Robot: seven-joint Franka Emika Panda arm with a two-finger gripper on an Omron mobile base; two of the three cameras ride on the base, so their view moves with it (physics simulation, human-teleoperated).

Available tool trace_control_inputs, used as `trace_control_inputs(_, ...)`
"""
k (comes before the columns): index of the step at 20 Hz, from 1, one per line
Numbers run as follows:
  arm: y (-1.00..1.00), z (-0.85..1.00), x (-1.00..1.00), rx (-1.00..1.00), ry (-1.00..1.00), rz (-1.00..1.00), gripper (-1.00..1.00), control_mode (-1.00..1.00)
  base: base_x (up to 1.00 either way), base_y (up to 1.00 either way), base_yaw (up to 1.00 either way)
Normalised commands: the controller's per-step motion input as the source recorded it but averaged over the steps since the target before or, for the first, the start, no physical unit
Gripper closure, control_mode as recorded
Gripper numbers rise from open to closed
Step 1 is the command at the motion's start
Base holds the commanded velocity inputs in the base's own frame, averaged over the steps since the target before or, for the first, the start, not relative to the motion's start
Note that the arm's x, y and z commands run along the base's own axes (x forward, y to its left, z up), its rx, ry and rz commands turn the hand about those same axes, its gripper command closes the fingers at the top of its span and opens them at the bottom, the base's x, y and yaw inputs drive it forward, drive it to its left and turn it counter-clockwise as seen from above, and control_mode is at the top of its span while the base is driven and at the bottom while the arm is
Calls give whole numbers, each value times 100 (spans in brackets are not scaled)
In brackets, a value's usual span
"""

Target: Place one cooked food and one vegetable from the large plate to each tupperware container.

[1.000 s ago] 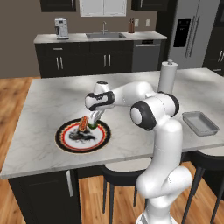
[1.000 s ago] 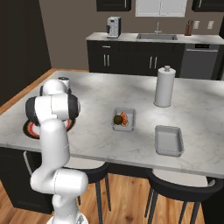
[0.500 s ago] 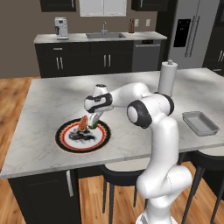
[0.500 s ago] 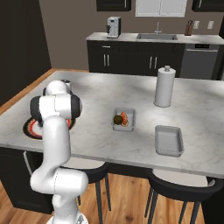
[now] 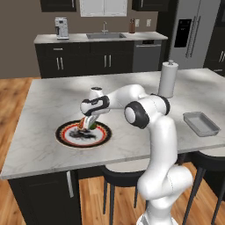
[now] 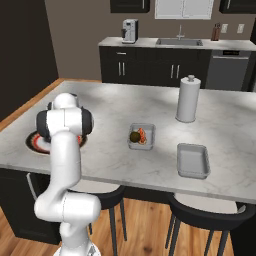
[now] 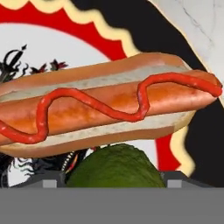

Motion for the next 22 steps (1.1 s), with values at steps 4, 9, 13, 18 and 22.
trace_control_inputs(4, -3, -9, -19, 0, 0, 0, 100, -100, 0, 0, 0)
trace_control_inputs(9, -10, 0, -43, 0, -5, 0, 100, -100, 0, 0, 0)
trace_control_inputs(13, -38, 9, -64, 1, -9, -1, 100, -100, 0, 0, 0)
trace_control_inputs(18, -67, 35, -89, 0, -16, -6, 100, -100, 0, 0, 0)
trace_control_inputs(22, -77, 60, -78, 0, -17, -9, 100, -100, 0, 0, 0)
